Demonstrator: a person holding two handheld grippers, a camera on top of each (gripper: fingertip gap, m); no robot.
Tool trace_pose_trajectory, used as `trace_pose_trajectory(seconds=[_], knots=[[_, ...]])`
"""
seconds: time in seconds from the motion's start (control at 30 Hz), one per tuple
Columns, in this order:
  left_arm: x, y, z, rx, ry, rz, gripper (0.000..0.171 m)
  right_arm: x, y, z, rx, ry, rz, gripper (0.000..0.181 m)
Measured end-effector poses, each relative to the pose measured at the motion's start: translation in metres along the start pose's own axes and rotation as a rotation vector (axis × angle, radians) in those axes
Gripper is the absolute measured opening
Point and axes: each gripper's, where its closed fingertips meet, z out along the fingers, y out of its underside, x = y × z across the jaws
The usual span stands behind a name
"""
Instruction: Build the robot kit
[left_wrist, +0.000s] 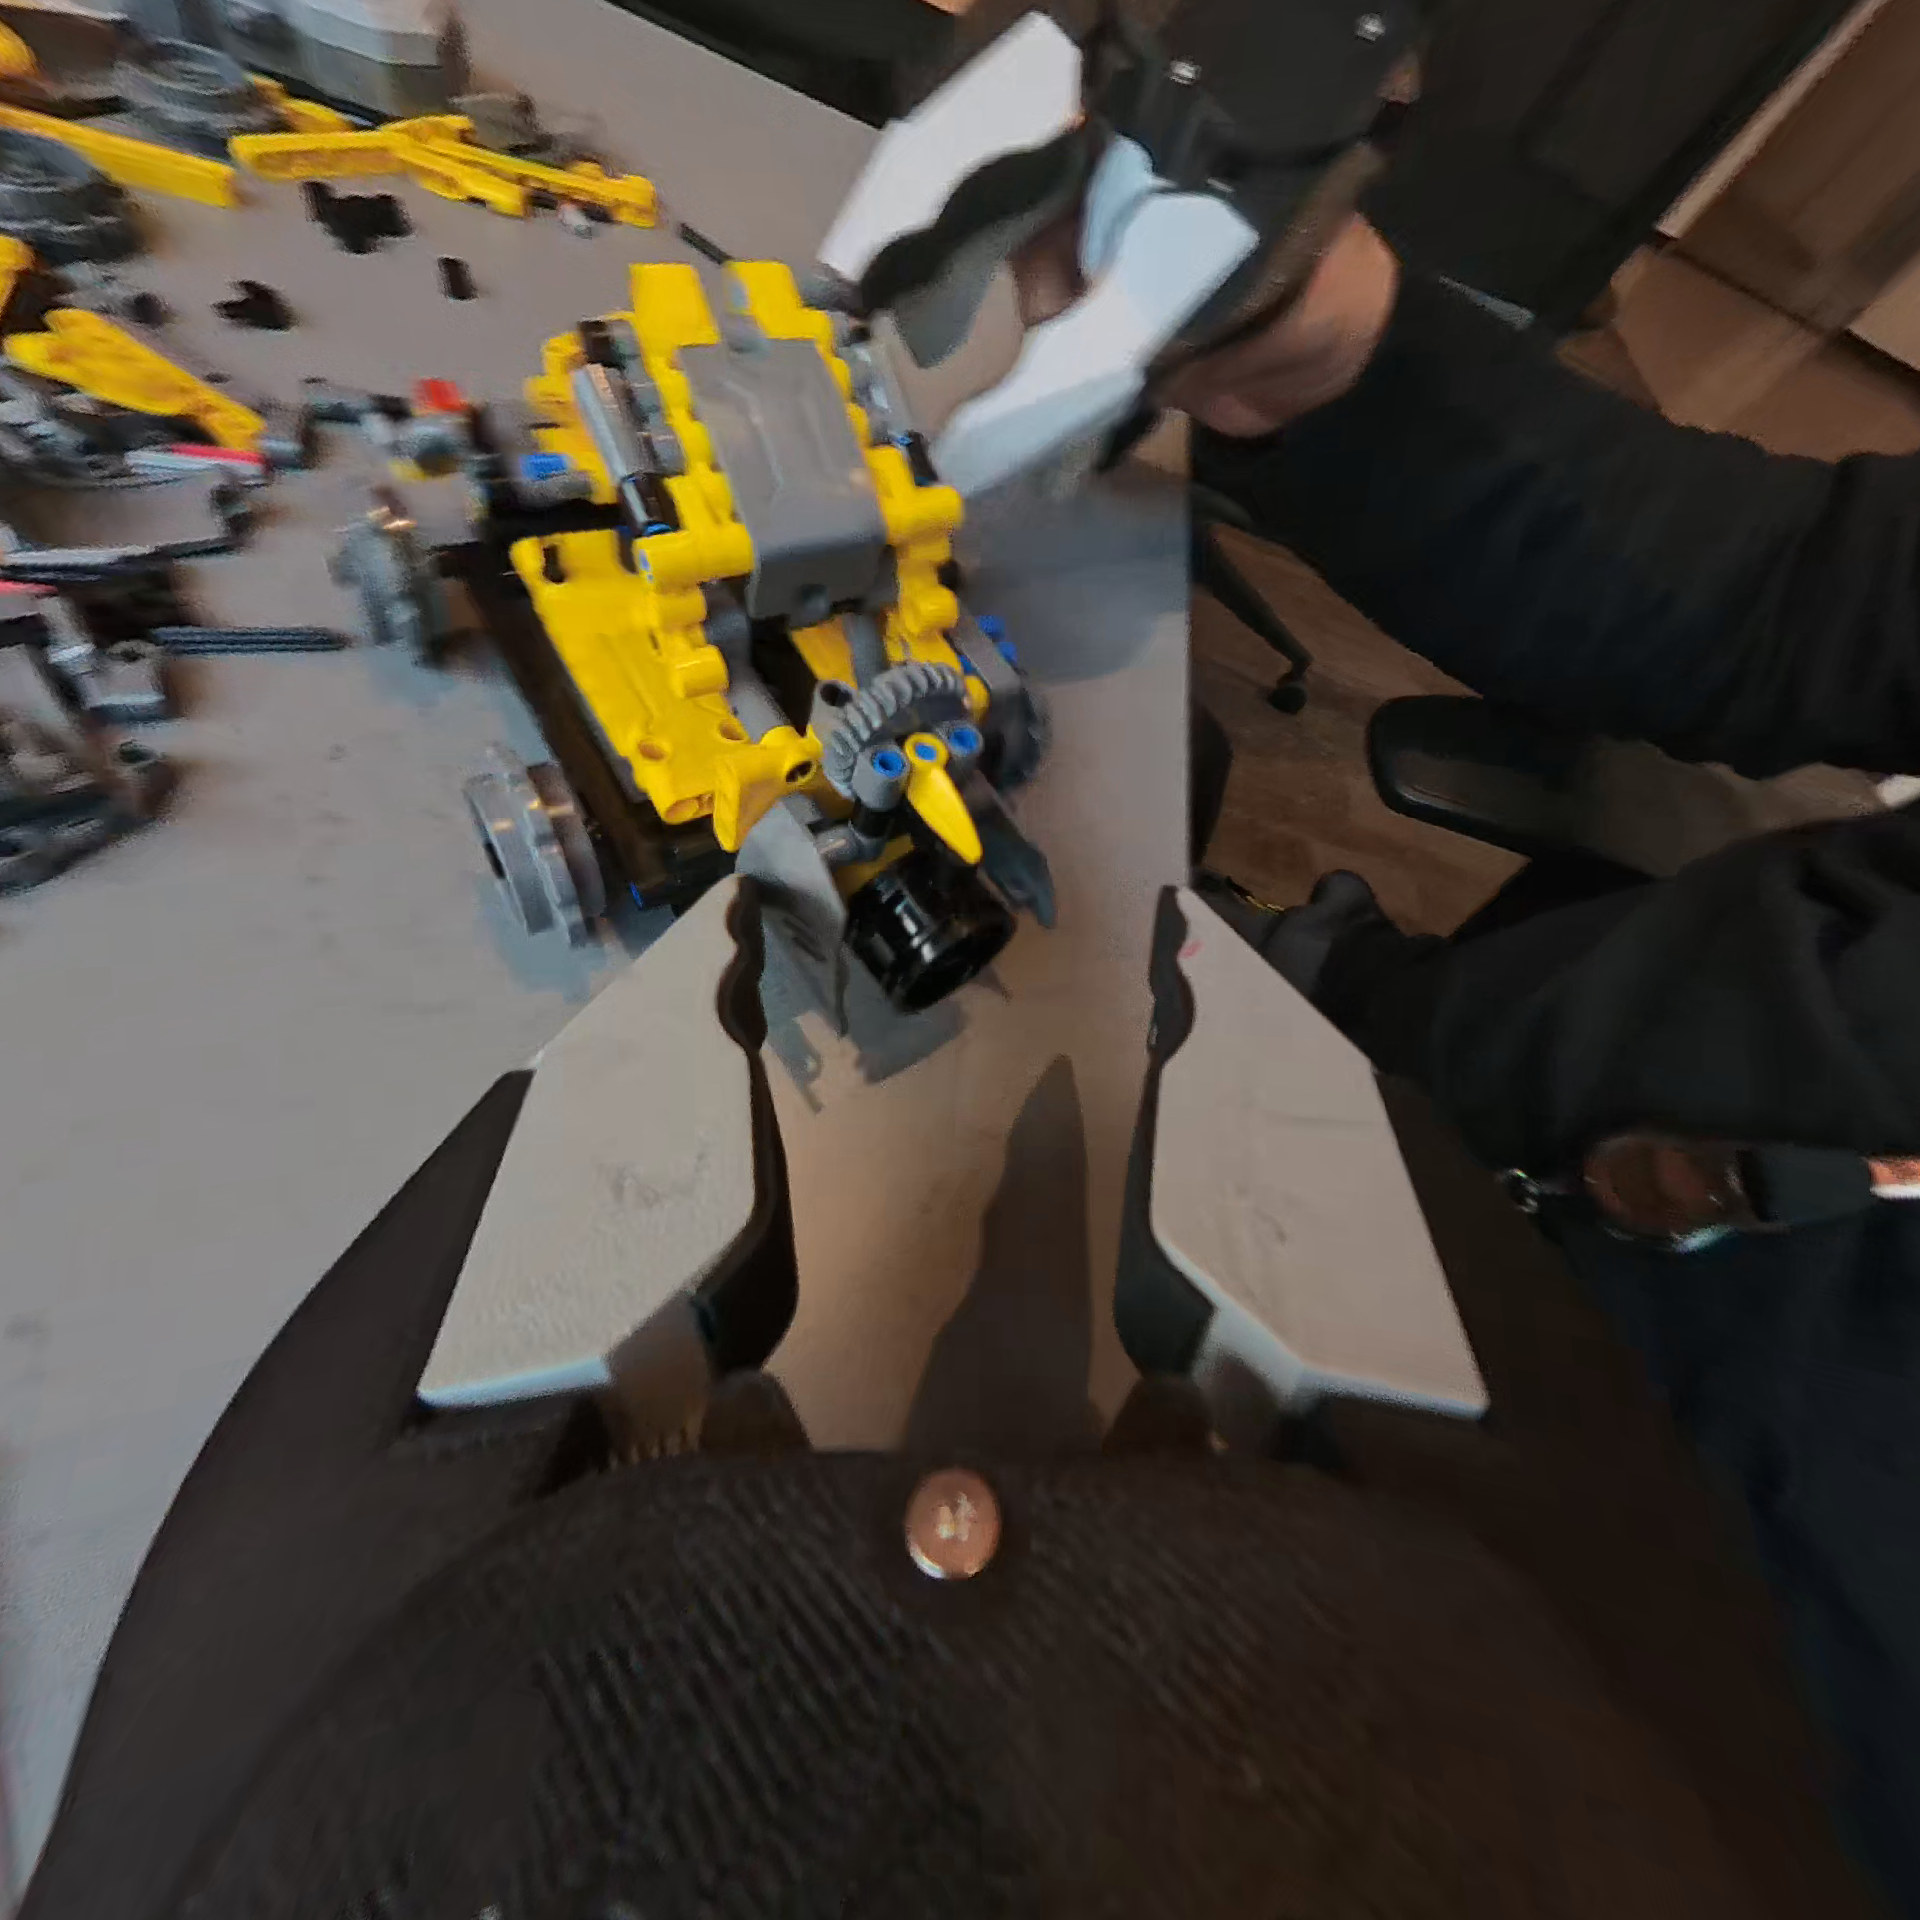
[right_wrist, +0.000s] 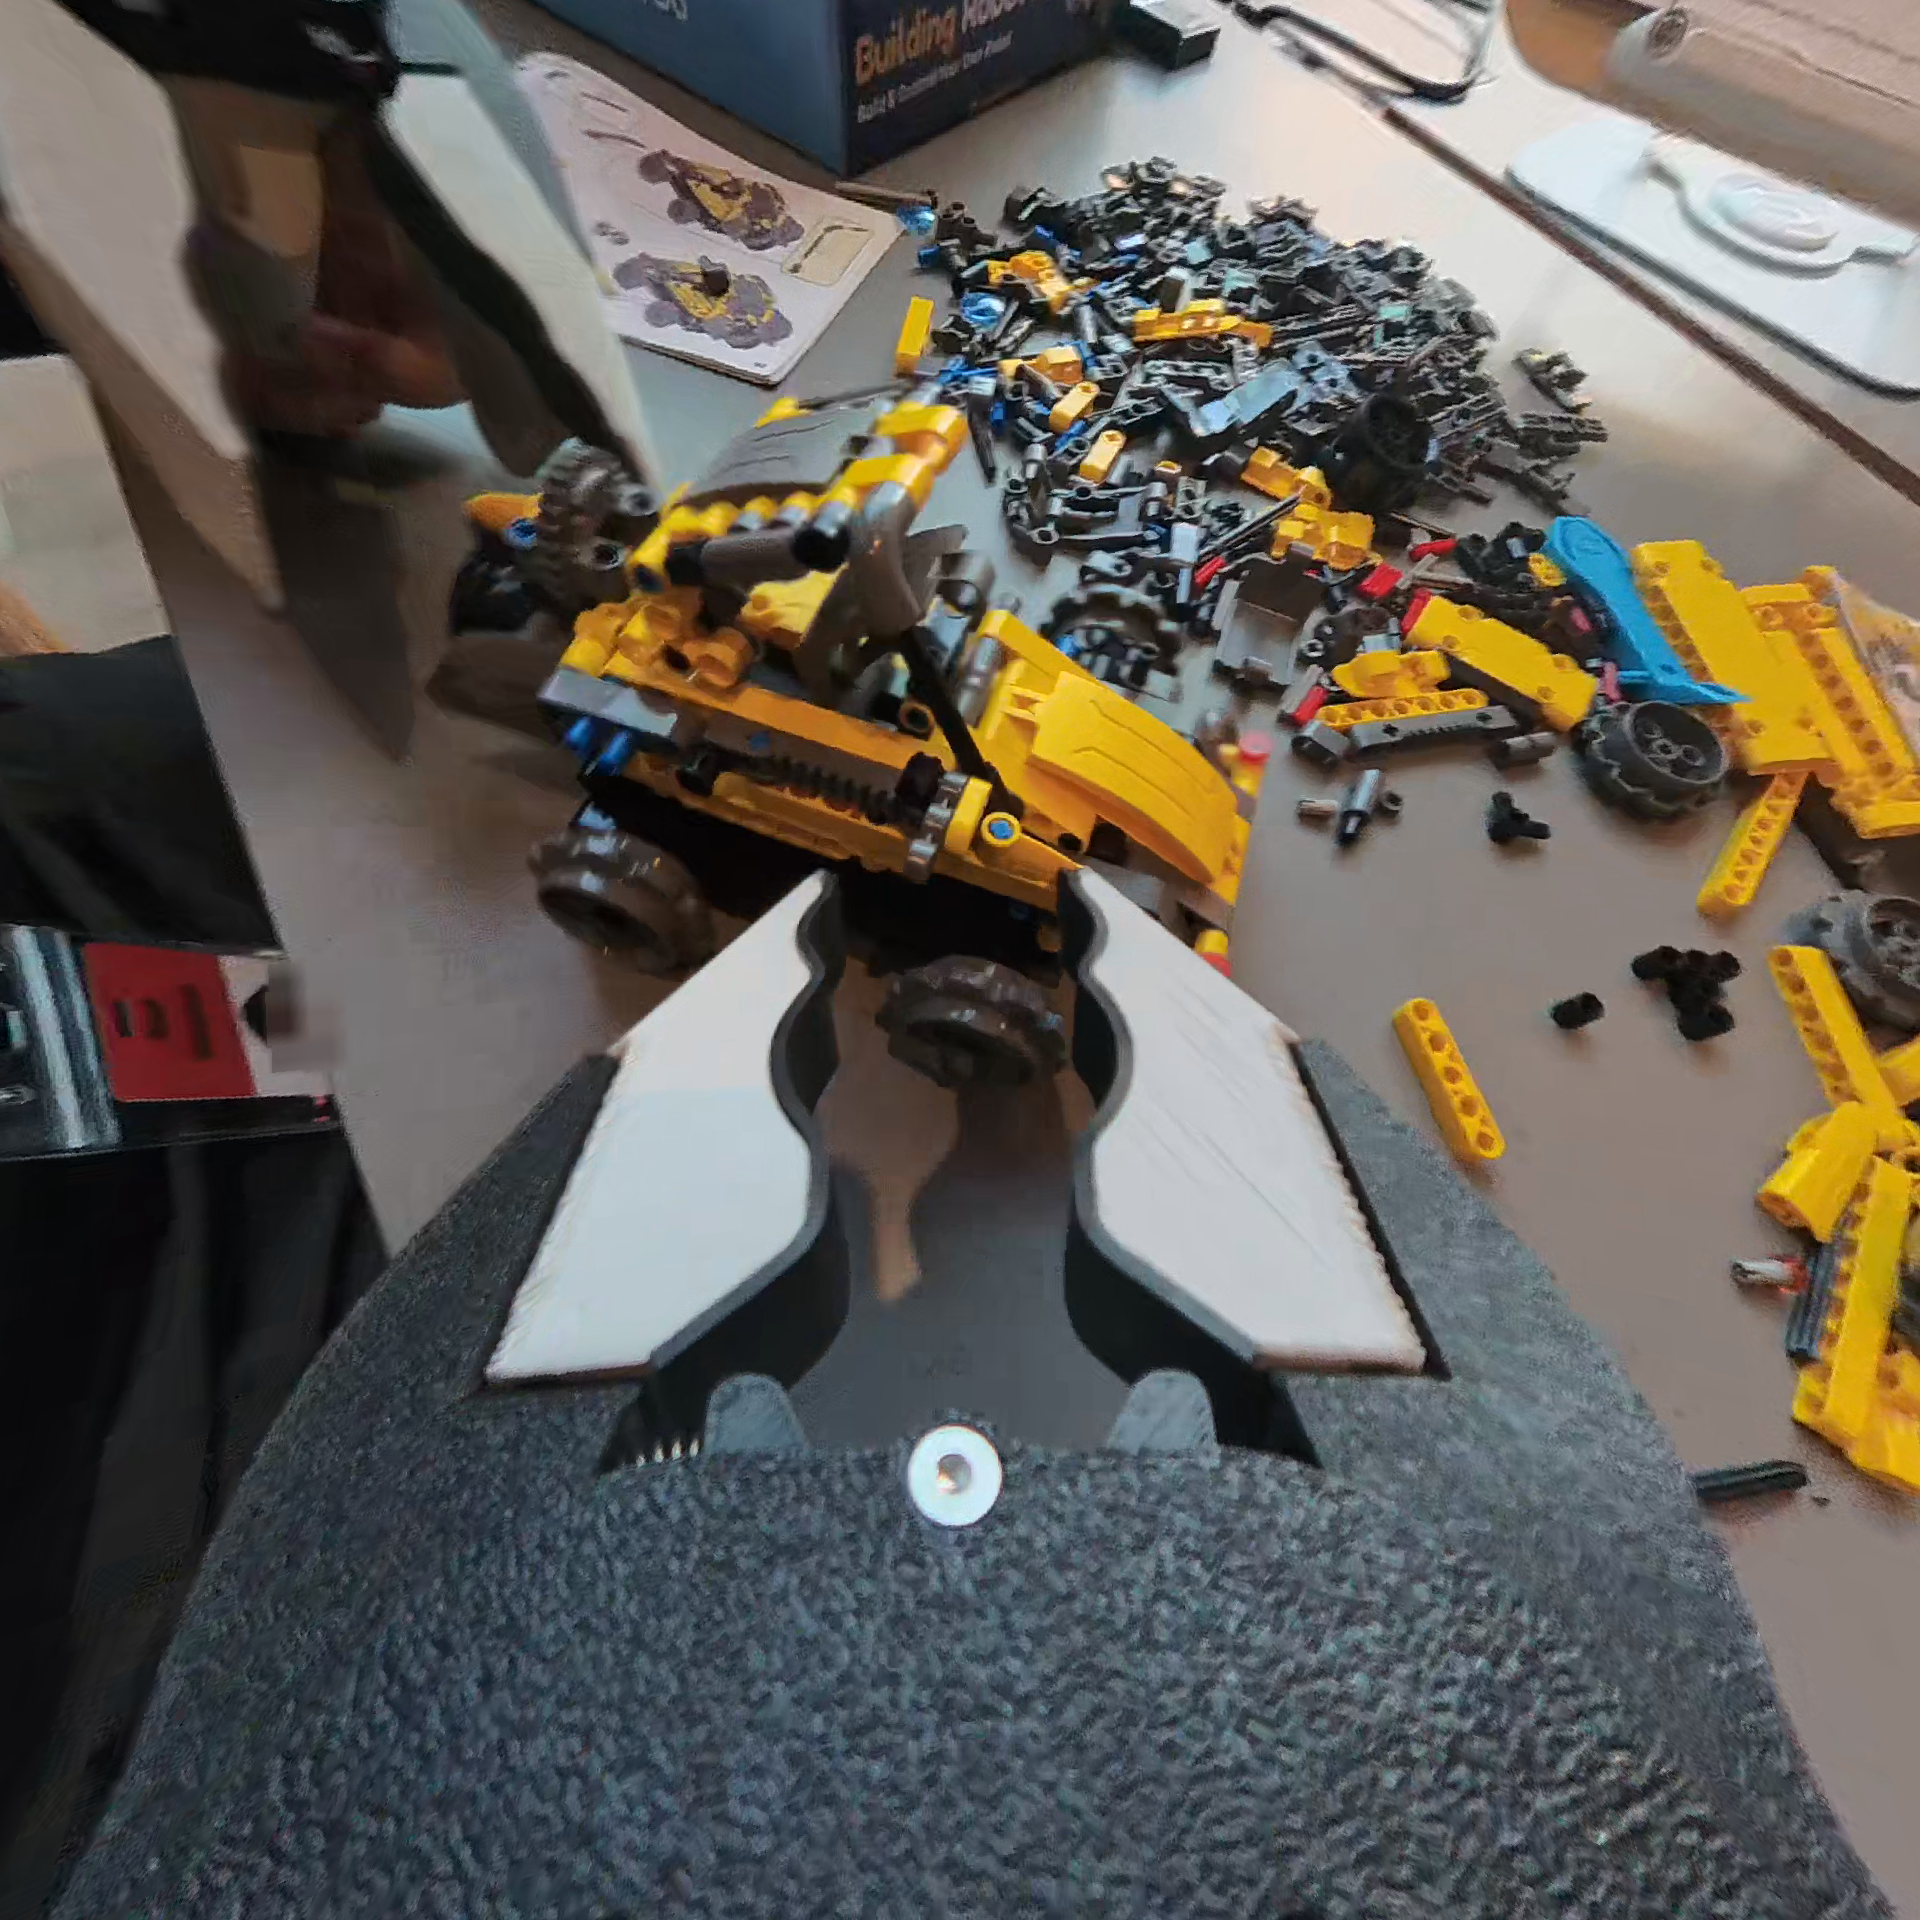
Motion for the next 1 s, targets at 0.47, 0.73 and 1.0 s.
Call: trace_pose_trajectory(seconds=[0.47,0.73,1.0], knots=[[0.029,0.001,-0.028,0.13,0.009,0.094,0.062,0.038,0.019,-0.014,0.056,0.017,0.235,0.037],[0.0,-0.011,-0.06,0.289,-0.242,0.082,0.059,0.027,0.004,-0.009,0.121,-0.162,0.261,0.04],[-0.001,-0.004,-0.052,0.229,-0.124,-0.026,0.055,0.041,-0.035,-0.022,0.403,-0.275,0.39,0.034]])
